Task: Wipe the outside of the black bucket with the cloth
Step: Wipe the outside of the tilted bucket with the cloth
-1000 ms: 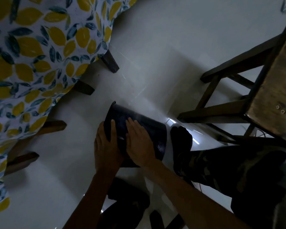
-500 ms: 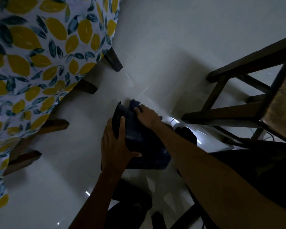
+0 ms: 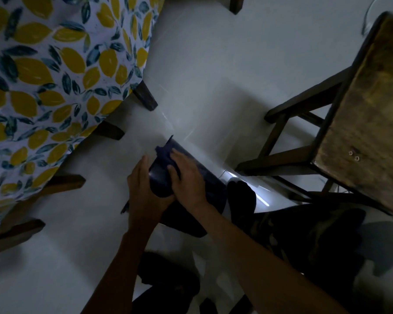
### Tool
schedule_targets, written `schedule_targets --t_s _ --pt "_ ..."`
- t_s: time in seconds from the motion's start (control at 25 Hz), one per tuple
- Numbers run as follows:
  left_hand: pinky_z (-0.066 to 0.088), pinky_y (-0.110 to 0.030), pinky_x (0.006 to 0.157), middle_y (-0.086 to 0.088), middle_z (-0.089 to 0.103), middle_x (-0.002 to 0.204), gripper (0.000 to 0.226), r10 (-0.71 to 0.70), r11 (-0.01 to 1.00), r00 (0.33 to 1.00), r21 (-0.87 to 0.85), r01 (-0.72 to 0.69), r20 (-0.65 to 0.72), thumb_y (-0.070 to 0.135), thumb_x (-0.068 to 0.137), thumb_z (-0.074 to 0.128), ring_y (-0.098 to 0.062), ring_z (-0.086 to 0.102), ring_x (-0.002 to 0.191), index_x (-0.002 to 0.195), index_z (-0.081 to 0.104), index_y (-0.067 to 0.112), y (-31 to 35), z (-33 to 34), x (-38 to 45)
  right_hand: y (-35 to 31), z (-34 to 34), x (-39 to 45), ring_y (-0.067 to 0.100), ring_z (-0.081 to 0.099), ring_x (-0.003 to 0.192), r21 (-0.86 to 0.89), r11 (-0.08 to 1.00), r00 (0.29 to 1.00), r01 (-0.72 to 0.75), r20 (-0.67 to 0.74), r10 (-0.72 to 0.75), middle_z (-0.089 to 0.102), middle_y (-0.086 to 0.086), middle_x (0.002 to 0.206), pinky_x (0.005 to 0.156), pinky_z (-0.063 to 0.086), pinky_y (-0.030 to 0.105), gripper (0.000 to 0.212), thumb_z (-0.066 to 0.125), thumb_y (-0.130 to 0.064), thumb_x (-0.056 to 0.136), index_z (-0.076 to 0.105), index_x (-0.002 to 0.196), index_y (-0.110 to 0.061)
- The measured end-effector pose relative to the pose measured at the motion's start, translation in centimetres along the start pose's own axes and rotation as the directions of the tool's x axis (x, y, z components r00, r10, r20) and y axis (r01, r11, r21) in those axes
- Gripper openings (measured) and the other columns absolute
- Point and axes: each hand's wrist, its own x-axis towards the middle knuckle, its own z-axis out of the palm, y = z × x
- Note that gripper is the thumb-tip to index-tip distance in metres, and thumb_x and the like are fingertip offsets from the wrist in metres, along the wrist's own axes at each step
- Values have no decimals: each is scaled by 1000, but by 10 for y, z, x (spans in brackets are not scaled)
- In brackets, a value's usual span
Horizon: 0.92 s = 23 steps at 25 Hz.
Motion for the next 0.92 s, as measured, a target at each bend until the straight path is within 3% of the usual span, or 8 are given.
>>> schedule_targets --t_s 0.12,0.2,0.36,0.48,0.56,0.68,0.8,0.92 --pt "34 -35 105 -19 47 142 119 88 993 996 83 -86 -21 66 55 77 -32 45 126 146 34 4 -22 -2 -9 -6 6 -6 19 47 133 -74 992 993 101 71 -96 54 6 143 114 31 26 35 52 -21 100 57 134 -10" --pt "41 -44 101 -20 44 144 122 88 983 996 159 -89 13 68 52 80 -37 45 124 148 32 9 -31 -2 -18 1 8 -14 20 50 129 -146 982 992 122 61 -114 56 7 141 113 33 30 34 51 -22 101 58 132 -10" --pt "39 -62 103 -19 26 158 132 75 918 987 377 -124 142 69 48 83 -42 33 139 154 25 17 -30 -15 -36 33 -6 -41 22 58 122 -210 975 988 -75 -151 44 62 6 133 106 44 38 36 43 -30 100 60 129 -14" --pt "28 -68 110 -20 5 164 145 73 755 930 589 -288 360 70 39 87 -43 11 150 158 17 25 -18 -25 -36 68 -19 -59 24 61 112 -282 916 945 -285 -244 219 65 4 124 94 50 44 35 43 -28 96 61 125 -18" --pt "27 -71 108 -18 -6 165 148 55 718 892 603 -348 449 68 36 87 -41 0 152 158 12 29 -14 -24 -35 84 -19 -71 27 60 109 -195 885 892 -423 -260 369 63 6 121 91 50 46 30 46 -22 96 59 123 -18" --pt "41 -63 101 -18 -7 165 148 63 733 872 570 -371 486 63 34 90 -42 0 151 157 20 24 -20 -23 -34 90 -15 -74 33 60 105 70 830 800 -553 -233 553 63 13 114 90 49 44 25 48 -14 98 60 119 -12" --pt "45 -59 98 -21 -1 165 143 107 728 880 566 -386 462 64 36 90 -44 6 151 156 26 20 -22 -27 -31 82 -19 -57 31 60 99 104 849 817 -519 -232 528 63 10 107 82 48 37 21 48 -14 97 61 114 -14" --pt "42 -61 102 -22 0 165 143 111 749 916 573 -333 387 67 38 88 -43 7 151 157 23 21 -17 -24 -18 75 -27 -34 30 59 108 45 901 861 -431 -278 426 63 14 119 94 43 31 27 51 -15 97 62 120 -9"
